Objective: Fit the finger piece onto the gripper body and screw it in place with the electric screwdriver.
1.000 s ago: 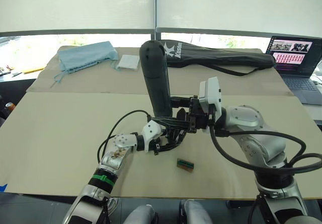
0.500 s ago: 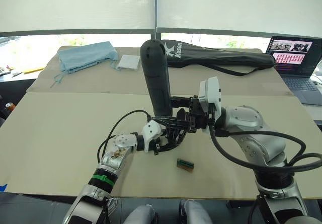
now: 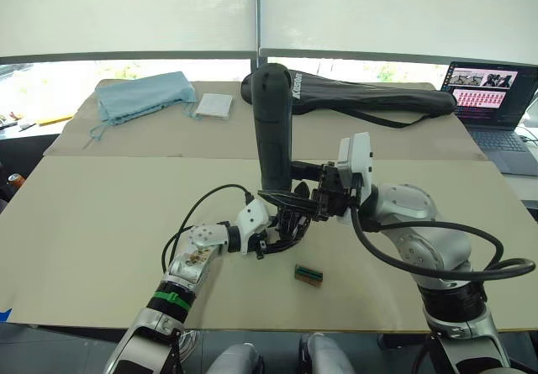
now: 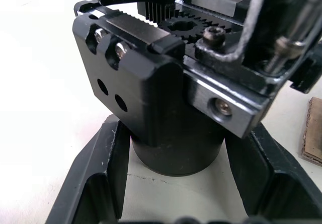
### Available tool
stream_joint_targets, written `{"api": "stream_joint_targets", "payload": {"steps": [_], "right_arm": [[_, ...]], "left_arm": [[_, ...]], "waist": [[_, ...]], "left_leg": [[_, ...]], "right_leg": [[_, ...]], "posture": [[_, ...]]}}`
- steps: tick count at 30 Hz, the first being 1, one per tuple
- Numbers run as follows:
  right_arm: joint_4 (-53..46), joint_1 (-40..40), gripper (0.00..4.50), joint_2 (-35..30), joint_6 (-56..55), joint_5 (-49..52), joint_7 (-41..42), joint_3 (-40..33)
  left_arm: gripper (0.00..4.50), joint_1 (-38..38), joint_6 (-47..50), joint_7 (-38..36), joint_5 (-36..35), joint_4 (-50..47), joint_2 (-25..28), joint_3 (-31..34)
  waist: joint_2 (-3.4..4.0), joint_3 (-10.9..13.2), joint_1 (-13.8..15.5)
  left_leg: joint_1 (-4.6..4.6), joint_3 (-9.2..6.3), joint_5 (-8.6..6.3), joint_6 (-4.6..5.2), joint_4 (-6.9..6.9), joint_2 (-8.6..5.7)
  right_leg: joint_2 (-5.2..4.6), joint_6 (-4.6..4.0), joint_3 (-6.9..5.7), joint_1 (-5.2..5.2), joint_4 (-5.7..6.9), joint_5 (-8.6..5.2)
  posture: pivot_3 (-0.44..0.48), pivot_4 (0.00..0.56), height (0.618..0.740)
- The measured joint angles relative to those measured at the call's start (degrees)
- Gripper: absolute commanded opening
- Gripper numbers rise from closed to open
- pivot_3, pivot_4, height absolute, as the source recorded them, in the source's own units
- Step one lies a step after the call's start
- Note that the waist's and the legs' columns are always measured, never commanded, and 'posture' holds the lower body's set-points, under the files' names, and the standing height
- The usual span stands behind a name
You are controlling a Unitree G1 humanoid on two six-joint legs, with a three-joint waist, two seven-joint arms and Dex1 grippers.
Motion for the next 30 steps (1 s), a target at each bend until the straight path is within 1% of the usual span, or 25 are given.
{"api": "stream_joint_targets", "payload": {"steps": [9,24,30], "right_arm": [[0.18,0.50,1.92,1.06,0.22,-1.43,-3.66,1.28],[-1.63,2.41,1.92,1.17,2.19,-1.49,-6.12,2.48],[-1.66,3.75,1.92,1.43,1.92,-1.58,-6.39,2.55]], "left_arm": [[2.25,-0.09,0.00,0.10,0.02,0.47,0.07,-0.07],[2.25,0.07,0.17,0.51,0.26,0.97,0.06,-0.41],[2.25,0.29,0.32,0.69,0.68,0.92,0.09,-0.46]], "waist": [[-0.04,-0.26,-0.13],[-0.02,-1.09,-0.19],[0.03,-1.28,-0.31]], "left_leg": [[0.18,0.00,0.00,0.00,-0.06,0.01],[0.23,0.00,-0.01,0.00,-0.15,0.01],[0.47,-0.01,-0.02,0.01,-0.27,0.03]], "right_leg": [[0.01,0.00,0.02,0.15,-0.01,0.00],[0.02,0.01,0.04,0.18,-0.04,-0.01],[0.03,0.03,0.04,0.47,-0.12,-0.04]], "posture": [[0.000,0.150,0.740],[0.000,0.150,0.740],[0.000,0.150,0.740]]}}
